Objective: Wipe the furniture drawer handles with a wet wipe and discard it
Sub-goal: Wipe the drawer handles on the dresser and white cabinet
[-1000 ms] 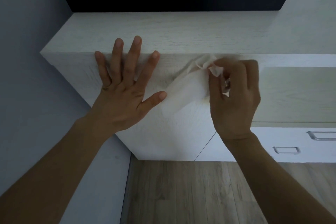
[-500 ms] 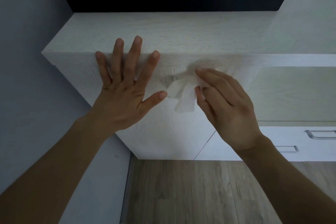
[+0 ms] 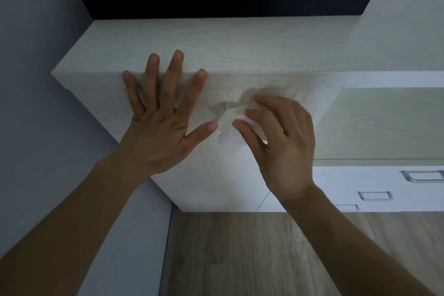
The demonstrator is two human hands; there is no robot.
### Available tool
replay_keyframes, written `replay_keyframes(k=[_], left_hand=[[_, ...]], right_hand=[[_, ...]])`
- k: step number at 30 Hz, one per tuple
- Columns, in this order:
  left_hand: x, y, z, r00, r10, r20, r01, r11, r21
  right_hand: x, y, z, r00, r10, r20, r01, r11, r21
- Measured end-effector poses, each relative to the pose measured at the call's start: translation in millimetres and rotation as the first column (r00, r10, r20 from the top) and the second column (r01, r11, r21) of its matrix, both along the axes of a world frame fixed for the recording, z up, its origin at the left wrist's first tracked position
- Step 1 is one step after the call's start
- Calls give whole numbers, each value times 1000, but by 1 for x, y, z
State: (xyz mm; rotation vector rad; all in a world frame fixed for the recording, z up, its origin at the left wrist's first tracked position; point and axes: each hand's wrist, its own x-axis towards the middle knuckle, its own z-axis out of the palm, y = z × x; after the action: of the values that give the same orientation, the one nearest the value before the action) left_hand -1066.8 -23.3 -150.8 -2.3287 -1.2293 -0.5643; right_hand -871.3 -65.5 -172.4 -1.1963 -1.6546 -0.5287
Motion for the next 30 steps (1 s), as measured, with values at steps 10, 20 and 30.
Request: replay_keyframes(k=[10, 20, 30], left_hand=[[-1, 1, 0, 1000, -8, 14, 8, 1000, 2], [-1, 1, -1, 1000, -11, 20, 12, 1000, -15], [-1, 1, 1, 1000, -18, 23, 19, 999, -31]], right_hand=[[28, 1, -4, 969, 147, 197, -168, 981, 96], [46, -6, -4, 949, 214, 231, -221, 975, 4], [40, -8, 0, 986, 147, 72, -151, 987, 47]])
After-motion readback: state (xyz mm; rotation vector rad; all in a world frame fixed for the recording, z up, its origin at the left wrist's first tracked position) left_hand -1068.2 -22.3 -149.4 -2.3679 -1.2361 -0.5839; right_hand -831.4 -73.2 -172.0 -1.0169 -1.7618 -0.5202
